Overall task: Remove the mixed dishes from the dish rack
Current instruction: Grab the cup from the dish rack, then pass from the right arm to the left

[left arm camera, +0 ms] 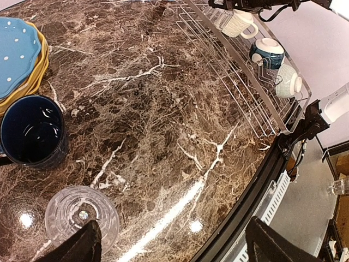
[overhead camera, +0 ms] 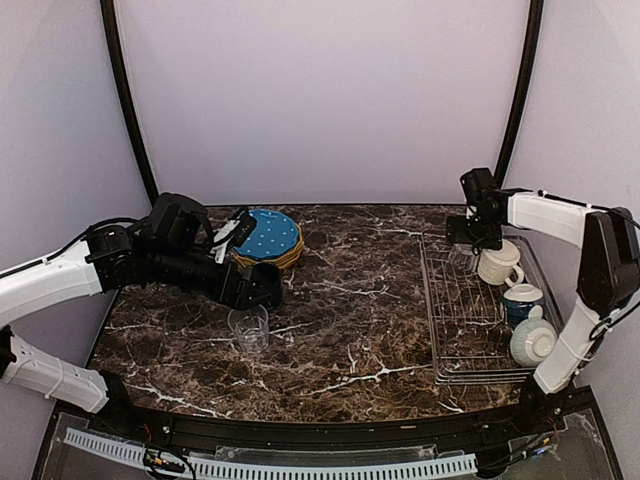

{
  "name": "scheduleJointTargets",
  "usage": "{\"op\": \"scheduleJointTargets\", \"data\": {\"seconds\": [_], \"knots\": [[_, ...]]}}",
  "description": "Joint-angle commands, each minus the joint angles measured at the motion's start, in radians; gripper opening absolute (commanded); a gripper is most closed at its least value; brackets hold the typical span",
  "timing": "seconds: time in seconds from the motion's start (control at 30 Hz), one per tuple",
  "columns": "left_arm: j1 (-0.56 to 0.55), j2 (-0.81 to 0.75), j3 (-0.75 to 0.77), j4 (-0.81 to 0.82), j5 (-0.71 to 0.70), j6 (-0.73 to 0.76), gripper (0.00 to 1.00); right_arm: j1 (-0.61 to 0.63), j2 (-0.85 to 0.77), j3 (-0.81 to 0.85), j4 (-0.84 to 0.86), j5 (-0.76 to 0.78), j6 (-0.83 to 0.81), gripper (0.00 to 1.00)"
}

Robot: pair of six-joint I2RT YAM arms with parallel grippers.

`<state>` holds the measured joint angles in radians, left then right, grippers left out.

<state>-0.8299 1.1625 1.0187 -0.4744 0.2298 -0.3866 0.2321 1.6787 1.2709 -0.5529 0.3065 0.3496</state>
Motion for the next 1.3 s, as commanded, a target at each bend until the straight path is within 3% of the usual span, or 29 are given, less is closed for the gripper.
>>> {"op": "scheduleJointTargets", "data": {"seconds": [0.0,0.07,0.27,0.37,0.57,0.67,0.77,0.9,0.97,1.03,1.13,1.27], "knots": [[-0.006,0.001,0.026,0.014,0.03,-0.015,0.92,-0.005,0.053,-0.037,0.053,-0.025,-0.003,0.9],[-0.006,-0.003,0.027,0.011,0.028,-0.017,0.93,-0.006,0.07,-0.033,0.053,-0.034,-0.004,0.85],[-0.006,-0.006,0.032,0.01,0.023,-0.027,0.94,-0.004,0.007,-0.029,0.038,-0.049,-0.015,0.59],[-0.006,0.004,0.037,0.018,0.024,-0.03,0.94,0.001,-0.087,-0.041,0.026,-0.05,-0.03,0.46],[-0.006,0.029,0.038,0.052,0.055,-0.043,0.95,0.003,-0.346,-0.167,0.113,-0.136,-0.042,0.33],[-0.006,0.036,0.032,0.079,0.079,-0.058,0.95,-0.003,-0.496,-0.309,0.251,-0.254,-0.017,0.29],[-0.006,0.04,0.025,0.125,0.112,-0.076,0.95,-0.007,-0.629,-0.44,0.426,-0.437,0.062,0.19],[-0.006,0.037,0.007,0.207,0.167,-0.109,0.95,-0.006,-0.749,-0.653,0.894,-0.723,0.266,0.16],[-0.005,0.031,-0.004,0.266,0.191,-0.127,0.95,0.007,-0.734,-0.705,1.103,-0.854,0.366,0.13],[-0.005,0.03,-0.011,0.332,0.214,-0.152,0.95,0.046,-0.683,-0.694,1.2,-0.926,0.411,0.08],[-0.005,0.036,-0.036,0.486,0.249,-0.216,0.95,0.158,-0.613,-0.641,1.232,-0.941,0.413,0.0],[-0.003,0.047,-0.116,0.773,0.297,-0.335,0.95,0.334,-0.52,-0.633,1.399,-0.905,0.459,0.0]]}}
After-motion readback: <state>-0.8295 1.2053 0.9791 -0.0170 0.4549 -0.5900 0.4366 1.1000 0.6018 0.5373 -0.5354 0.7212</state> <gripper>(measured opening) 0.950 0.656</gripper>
